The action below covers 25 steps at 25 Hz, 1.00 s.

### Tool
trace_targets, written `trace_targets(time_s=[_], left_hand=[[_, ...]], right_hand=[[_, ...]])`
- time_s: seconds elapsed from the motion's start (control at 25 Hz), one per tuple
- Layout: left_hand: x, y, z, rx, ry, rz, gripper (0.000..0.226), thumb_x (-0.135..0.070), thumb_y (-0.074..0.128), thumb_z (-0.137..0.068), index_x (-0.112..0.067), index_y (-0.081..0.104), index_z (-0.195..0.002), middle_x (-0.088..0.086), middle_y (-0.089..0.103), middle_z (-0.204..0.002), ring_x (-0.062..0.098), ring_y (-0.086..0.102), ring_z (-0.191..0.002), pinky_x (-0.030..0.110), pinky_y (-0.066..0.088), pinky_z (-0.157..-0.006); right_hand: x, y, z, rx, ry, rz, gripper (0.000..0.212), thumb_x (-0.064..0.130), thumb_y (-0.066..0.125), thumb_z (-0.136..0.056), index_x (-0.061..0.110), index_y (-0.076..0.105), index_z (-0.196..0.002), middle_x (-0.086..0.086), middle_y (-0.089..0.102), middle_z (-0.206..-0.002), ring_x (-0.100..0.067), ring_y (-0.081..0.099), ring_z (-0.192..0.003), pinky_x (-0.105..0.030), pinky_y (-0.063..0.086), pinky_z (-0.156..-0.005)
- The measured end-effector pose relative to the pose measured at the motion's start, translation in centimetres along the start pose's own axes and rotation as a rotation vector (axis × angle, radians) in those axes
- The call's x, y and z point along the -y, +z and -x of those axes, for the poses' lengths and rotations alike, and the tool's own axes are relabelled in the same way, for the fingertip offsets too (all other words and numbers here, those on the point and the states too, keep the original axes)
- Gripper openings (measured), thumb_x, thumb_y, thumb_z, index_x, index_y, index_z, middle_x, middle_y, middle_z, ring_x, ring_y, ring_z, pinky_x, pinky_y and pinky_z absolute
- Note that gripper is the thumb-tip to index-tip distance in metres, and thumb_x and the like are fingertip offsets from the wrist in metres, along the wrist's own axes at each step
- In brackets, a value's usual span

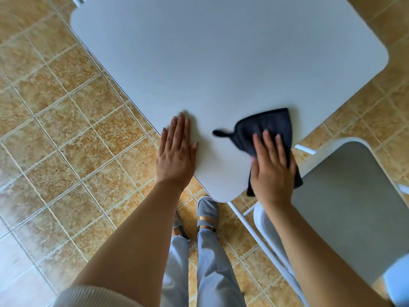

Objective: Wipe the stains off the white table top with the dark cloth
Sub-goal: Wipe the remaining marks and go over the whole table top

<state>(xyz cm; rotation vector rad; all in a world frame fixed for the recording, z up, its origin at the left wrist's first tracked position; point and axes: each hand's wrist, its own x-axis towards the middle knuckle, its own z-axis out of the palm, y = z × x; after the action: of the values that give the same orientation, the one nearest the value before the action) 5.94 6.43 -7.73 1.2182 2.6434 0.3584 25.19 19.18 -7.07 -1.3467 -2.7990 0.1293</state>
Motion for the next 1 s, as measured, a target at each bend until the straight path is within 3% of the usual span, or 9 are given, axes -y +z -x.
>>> trace_targets(time_s=[0.08,0.2,0.44,0.6,0.68,0.76,0.88,1.0], left_hand=[[0.0,0.1,-0.1,0.006,-0.002,-0.017,0.059,-0.036,0.017,-0.102,-0.009,0.011,-0.155,0.006,0.008,-0.162,0.014,0.001,-0.149,0.035,-0.001,-0.122],[0.1,0.2,-0.1,0.019,-0.009,-0.014,0.059,-0.036,0.016,-0.102,-0.009,0.01,-0.155,0.005,0.006,-0.162,0.014,-0.001,-0.149,0.035,-0.001,-0.122],[0.3,-0.9,0.1,-0.032,-0.047,0.13,0.059,-0.037,0.013,-0.102,-0.009,0.014,-0.154,0.005,0.01,-0.162,0.012,0.003,-0.149,0.034,0.004,-0.122],[0.0,-1.7,0.9,-0.042,-0.033,0.108,0.058,-0.036,0.015,-0.103,-0.009,0.016,-0.154,0.005,0.011,-0.162,0.013,0.003,-0.149,0.036,0.004,-0.122],[-0.6,-1.5,1.5,-0.027,0.03,0.07,0.057,-0.036,0.018,-0.103,-0.009,0.021,-0.153,0.005,0.015,-0.161,0.016,0.006,-0.149,0.039,0.006,-0.122],[-1.3,-0.9,1.9,-0.028,0.039,0.028,0.056,-0.035,0.023,-0.103,-0.009,0.026,-0.152,0.005,0.019,-0.16,0.018,0.009,-0.149,0.04,0.008,-0.121],[-1.6,-0.4,2.3,0.007,-0.004,-0.012,0.057,-0.037,0.026,-0.103,-0.012,0.021,-0.154,0.003,0.014,-0.162,0.018,0.004,-0.15,0.042,0.007,-0.121],[0.4,-0.6,2.0,0.051,0.105,-0.107,0.06,-0.043,0.022,-0.103,-0.016,0.013,-0.155,0.0,0.007,-0.163,0.017,0.002,-0.15,0.044,0.009,-0.121]], right_hand=[[-0.5,0.0,-3.8,0.013,0.136,-0.039,0.055,0.032,0.041,-0.101,0.03,0.032,-0.155,0.005,0.028,-0.163,-0.022,0.022,-0.152,-0.053,0.027,-0.116],[1.7,0.2,-8.7,0.027,0.186,-0.096,0.054,0.031,0.044,-0.102,0.03,0.031,-0.155,0.005,0.024,-0.164,-0.023,0.017,-0.153,-0.055,0.023,-0.116],[9.1,1.5,-5.2,-0.029,-0.124,-0.106,0.051,0.035,0.046,-0.098,0.029,0.044,-0.149,0.004,0.038,-0.159,-0.024,0.032,-0.149,-0.052,0.031,-0.112],[9.8,0.7,0.6,0.053,-0.255,-0.211,0.051,0.035,0.037,-0.103,0.022,0.039,-0.152,0.002,0.032,-0.162,-0.018,0.024,-0.152,-0.049,0.027,-0.119],[7.9,0.4,1.5,0.049,-0.276,-0.263,0.05,0.029,0.032,-0.105,0.015,0.038,-0.152,-0.001,0.033,-0.161,-0.016,0.026,-0.151,-0.048,0.027,-0.12],[6.3,0.2,1.5,0.016,-0.282,-0.152,0.049,0.027,0.032,-0.106,0.015,0.036,-0.153,0.0,0.032,-0.161,-0.013,0.026,-0.15,-0.048,0.025,-0.121],[5.8,0.5,1.4,0.021,-0.284,-0.025,0.052,0.033,0.032,-0.108,0.017,0.028,-0.157,0.002,0.025,-0.164,-0.013,0.02,-0.152,-0.048,0.021,-0.123],[6.3,0.9,1.7,0.038,-0.249,-0.007,0.054,0.036,0.029,-0.107,0.017,0.023,-0.158,0.001,0.021,-0.165,-0.015,0.017,-0.153,-0.046,0.02,-0.124]])
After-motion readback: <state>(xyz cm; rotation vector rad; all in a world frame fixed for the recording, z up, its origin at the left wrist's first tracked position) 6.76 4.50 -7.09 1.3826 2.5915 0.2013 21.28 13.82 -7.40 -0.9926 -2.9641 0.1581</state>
